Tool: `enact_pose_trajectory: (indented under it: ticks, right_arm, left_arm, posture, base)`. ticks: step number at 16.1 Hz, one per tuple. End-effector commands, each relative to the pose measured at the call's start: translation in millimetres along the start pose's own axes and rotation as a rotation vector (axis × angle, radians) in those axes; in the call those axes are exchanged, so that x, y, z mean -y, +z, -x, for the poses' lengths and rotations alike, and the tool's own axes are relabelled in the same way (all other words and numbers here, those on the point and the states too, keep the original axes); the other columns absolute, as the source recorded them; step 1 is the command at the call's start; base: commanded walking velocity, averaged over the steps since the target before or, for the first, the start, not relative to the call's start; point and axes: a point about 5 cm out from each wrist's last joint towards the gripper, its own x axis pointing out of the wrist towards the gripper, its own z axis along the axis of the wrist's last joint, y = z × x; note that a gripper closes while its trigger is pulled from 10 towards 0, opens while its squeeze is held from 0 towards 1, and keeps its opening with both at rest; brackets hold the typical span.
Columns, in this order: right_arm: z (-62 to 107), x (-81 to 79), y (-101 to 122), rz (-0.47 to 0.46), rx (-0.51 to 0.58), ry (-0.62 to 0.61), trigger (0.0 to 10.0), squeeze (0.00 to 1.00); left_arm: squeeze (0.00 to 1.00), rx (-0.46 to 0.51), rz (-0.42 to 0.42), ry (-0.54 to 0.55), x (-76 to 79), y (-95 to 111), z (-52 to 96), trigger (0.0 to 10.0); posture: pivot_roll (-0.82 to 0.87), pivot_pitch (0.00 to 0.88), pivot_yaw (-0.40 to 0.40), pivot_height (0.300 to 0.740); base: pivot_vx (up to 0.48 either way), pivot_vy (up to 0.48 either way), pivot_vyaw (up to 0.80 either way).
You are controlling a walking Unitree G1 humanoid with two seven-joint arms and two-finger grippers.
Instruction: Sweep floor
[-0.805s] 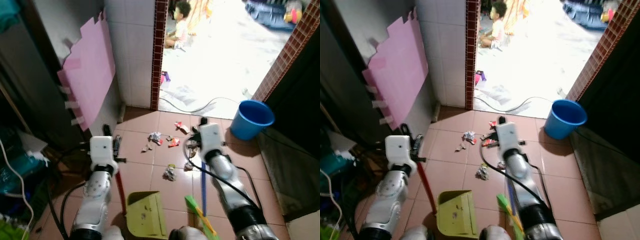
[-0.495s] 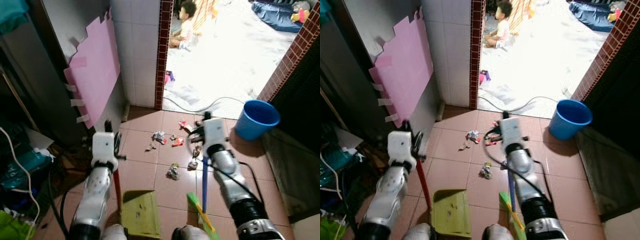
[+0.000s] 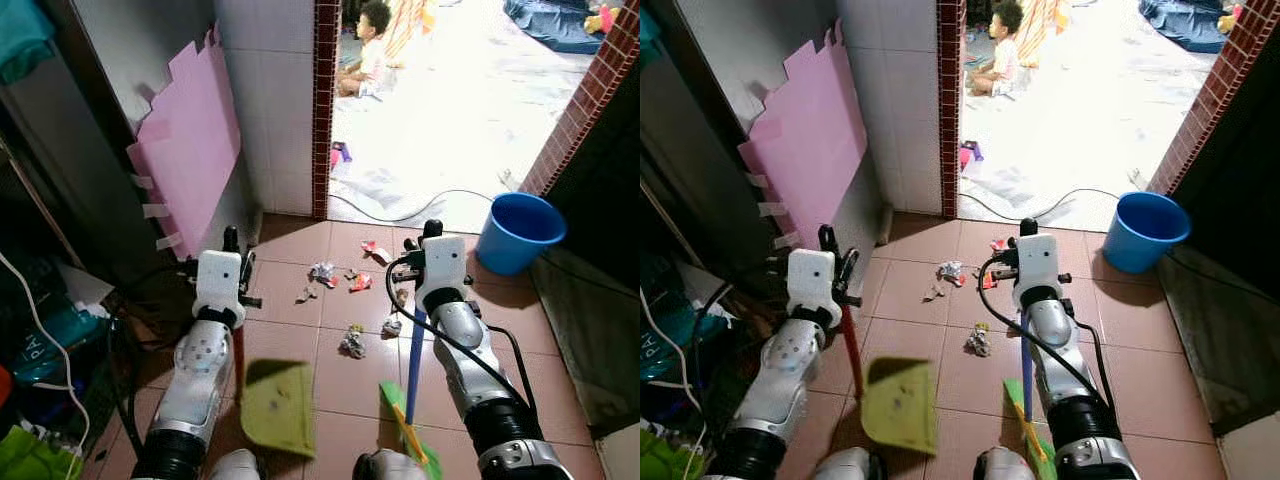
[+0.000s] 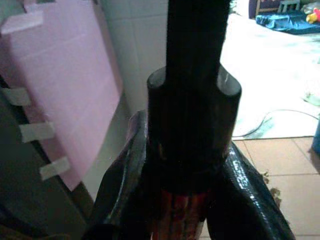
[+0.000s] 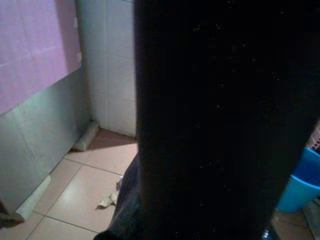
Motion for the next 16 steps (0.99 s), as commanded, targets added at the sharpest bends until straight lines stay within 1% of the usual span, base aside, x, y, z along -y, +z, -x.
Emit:
enact_pose_trajectory:
  ticks: [1, 3, 8, 11, 12, 14, 16]
  right_arm:
    - [-1.0, 0.5, 4.4, -0.026, 0.025, -0.014, 10.0, 0.00]
    - [-4.2, -3.6, 7.4, -0.046, 0.034, -0.007, 10.0, 0.00]
    - [-4.4, -2.6, 9.7, -0.043, 0.044, -0.013, 10.0, 0.00]
    - [-5.9, -1.6, 11.6, -0.039, 0.051, -0.017, 10.0, 0.00]
    - [-6.0, -1.4, 11.9, -0.039, 0.052, -0.017, 10.0, 0.00]
    - [-6.0, -0.3, 11.8, -0.035, 0.052, -0.019, 10.0, 0.00]
    - [-5.7, 1.2, 12.1, -0.026, 0.056, -0.027, 10.0, 0.00]
  left_arm:
    - [0.00, 0.046, -0.023, -0.005, -2.3, 10.9, -4.9, 10.0]
    - [0.00, 0.050, -0.004, -0.014, -1.4, 12.2, -3.7, 10.0]
    - [0.00, 0.040, 0.014, -0.007, -0.4, 9.2, -3.7, 10.0]
    - [0.00, 0.043, 0.018, -0.012, 0.9, 11.0, -7.4, 10.0]
    - [0.00, 0.044, 0.018, -0.010, 1.0, 11.2, -7.5, 10.0]
    - [0.00, 0.046, 0.046, 0.012, -0.1, 10.8, -7.0, 10.0]
    - [0.00, 0.046, 0.048, 0.011, -0.1, 10.3, -6.1, 10.0]
  posture:
    - [0.01, 0.000, 0.037, 0.740]
    - [0.01, 0.000, 0.037, 0.740]
    - [0.01, 0.000, 0.036, 0.740]
    - [0.00, 0.000, 0.037, 0.740]
    - [0.00, 0.000, 0.035, 0.740]
    - [0.00, 0.000, 0.032, 0.740]
    - [0.00, 0.000, 0.030, 0.740]
  base:
    - [0.000, 0.000, 0.00]
    - [0.000, -0.321, 0.00]
    - [0.000, -0.379, 0.00]
    - [0.000, -0.386, 0.00]
    - [0.000, -0.244, 0.00]
    - [0.000, 0.000, 0.00]
    - [0.000, 0.000, 0.00]
